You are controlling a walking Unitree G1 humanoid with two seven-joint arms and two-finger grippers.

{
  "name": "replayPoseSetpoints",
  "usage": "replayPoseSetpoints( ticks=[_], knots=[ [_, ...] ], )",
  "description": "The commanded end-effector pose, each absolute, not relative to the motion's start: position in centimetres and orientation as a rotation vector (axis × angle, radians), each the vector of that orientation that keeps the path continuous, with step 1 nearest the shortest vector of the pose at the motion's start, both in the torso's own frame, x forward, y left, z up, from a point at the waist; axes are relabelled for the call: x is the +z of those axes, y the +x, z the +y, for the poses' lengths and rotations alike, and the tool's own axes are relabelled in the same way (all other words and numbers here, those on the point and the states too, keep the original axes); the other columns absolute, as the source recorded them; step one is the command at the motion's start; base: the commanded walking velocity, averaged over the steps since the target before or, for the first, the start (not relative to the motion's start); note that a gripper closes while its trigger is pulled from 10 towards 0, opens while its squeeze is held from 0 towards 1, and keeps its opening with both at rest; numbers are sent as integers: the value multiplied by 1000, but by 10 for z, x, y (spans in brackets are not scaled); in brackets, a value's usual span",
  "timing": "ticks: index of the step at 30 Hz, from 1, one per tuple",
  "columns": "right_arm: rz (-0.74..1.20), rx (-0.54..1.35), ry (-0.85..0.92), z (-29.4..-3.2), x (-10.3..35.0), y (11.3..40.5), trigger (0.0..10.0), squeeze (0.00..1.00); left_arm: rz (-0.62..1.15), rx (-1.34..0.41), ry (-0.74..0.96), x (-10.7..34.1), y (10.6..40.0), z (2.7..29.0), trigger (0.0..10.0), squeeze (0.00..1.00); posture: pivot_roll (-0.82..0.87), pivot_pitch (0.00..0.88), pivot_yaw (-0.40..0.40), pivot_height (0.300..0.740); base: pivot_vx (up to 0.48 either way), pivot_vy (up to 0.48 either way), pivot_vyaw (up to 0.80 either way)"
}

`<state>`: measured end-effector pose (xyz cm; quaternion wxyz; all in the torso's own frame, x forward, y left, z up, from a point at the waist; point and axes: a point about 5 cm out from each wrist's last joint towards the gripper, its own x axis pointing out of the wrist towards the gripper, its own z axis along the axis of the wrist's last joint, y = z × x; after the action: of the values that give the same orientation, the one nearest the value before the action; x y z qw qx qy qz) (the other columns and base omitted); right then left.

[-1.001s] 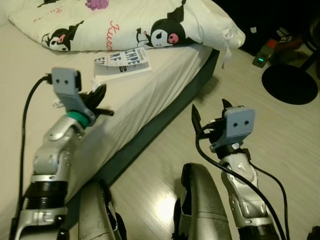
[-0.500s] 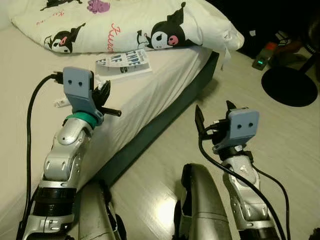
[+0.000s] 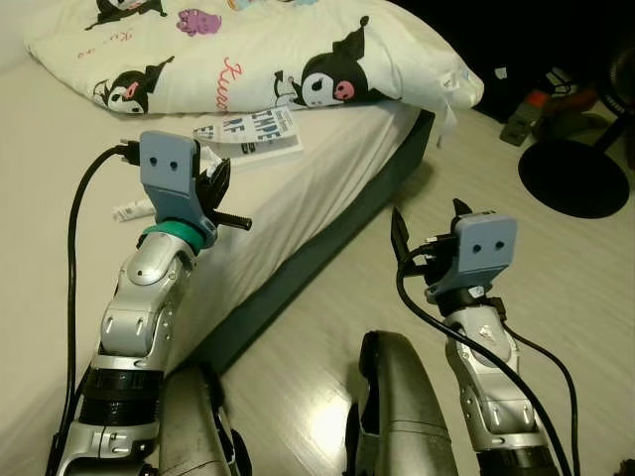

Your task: Clean up the room

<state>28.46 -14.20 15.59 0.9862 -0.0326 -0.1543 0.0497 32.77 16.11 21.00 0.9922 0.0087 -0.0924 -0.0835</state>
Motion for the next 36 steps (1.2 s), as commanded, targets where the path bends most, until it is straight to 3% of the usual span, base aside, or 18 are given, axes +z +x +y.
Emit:
replayPoseSetpoints(
  ticks=[1,18,36],
  knots=[
    [-292,97,-63,-143,150,283,10000,0,-164,-169,13,206,329,160,10000,0,-122,115,64,620,0,0,0],
    [-281,90,-65,-145,148,281,10000,0,-119,-214,-9,193,328,142,10000,0,-128,119,63,685,0,0,0],
    [-259,89,-76,-141,143,282,10000,0,-103,-206,-26,188,330,143,10000,0,-125,113,61,705,0,0,0]
  ],
)
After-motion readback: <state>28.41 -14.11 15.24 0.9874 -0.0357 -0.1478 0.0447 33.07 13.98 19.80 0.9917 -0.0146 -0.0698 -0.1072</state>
